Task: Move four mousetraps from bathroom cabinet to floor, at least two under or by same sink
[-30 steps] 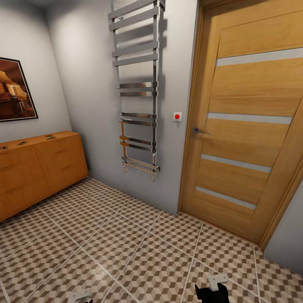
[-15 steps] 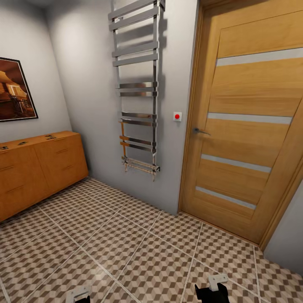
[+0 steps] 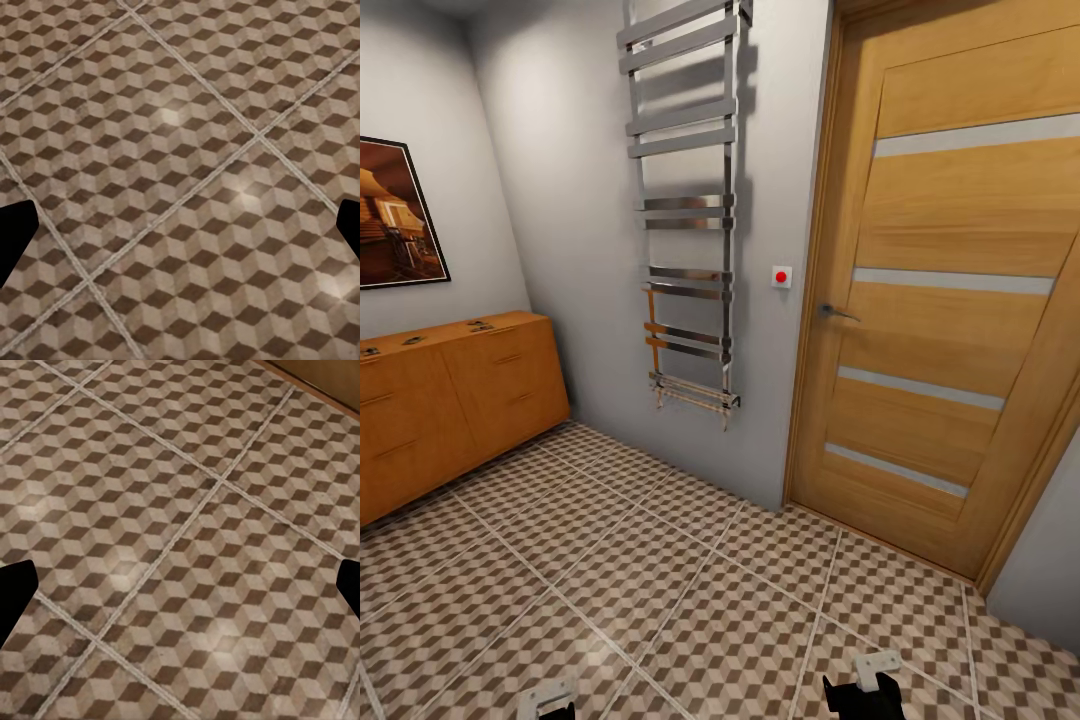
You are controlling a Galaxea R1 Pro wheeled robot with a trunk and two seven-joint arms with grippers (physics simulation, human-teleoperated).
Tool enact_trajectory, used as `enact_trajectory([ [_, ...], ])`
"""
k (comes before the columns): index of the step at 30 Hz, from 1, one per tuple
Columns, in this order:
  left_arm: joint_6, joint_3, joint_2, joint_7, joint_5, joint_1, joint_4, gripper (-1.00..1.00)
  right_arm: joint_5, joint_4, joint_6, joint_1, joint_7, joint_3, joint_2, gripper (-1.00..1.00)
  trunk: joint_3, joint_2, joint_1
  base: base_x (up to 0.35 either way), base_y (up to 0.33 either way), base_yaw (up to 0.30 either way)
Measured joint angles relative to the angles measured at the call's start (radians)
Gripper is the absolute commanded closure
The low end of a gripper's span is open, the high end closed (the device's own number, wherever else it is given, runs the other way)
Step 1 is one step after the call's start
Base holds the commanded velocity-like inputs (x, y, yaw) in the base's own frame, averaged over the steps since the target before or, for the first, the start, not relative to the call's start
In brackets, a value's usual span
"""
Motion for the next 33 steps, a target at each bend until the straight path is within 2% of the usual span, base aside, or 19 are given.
enact_trajectory([
  [8,0.0,-0.001,0.001,0.0,-0.002,0.0,0.001,-1.0,-0.001,0.0,0.0,0.0,0.0,0.0,0.0,-1.0,0.0,0.0,0.0,0.0,0.0,0.207],
  [33,-0.001,-0.002,0.0,0.006,-0.007,0.0,-0.001,-1.0,-0.002,0.004,0.0,0.0,0.0,0.0,0.002,-1.0,0.0,0.0,0.0,0.0,-0.007,0.296],
])
